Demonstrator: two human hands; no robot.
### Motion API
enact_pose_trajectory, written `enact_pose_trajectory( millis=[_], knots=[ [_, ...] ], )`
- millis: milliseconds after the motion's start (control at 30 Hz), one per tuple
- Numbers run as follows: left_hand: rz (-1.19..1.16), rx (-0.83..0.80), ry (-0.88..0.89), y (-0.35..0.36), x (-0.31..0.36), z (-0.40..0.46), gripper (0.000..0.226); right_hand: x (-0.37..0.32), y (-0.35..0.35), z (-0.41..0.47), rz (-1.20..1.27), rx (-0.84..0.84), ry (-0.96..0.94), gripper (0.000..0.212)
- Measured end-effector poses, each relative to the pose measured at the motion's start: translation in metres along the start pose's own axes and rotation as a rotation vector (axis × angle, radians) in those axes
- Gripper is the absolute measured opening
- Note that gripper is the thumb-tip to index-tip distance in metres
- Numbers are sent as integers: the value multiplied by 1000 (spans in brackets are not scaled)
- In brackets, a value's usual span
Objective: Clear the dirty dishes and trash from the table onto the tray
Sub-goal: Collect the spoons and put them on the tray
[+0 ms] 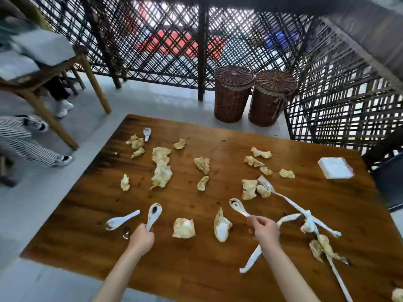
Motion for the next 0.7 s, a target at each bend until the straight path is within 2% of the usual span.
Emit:
enact_pose_trajectory(
  millis=[300, 433, 500, 600, 700],
  knots=[
    [68, 17, -6, -45, -51, 46, 28, -18, 53, -52, 31, 9, -51, 13],
    [88, -12, 35, -63, -67, 76, 24, -18, 78, -77, 137, 89, 73, 13],
    [87, -18, 42, -69, -75, 89, 15, -15, 96, -92, 187, 89, 154, 20],
    [76, -26, 50, -82, -86, 109, 17, -17, 125, -114, 236, 54, 185, 28],
    [146, -77, 167, -82, -86, 123, 15, -13, 143, -134, 266, 43, 236, 33]
  ],
)
Point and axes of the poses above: each hand's wrist, its own z-axis towards the middle knuckle, its own y-axis out of the palm, x = y × z, the point moved 9 cm from there along z, towards the middle knuckle, and after that the axes turned 11 degrees about x, right-handed, at the moved point
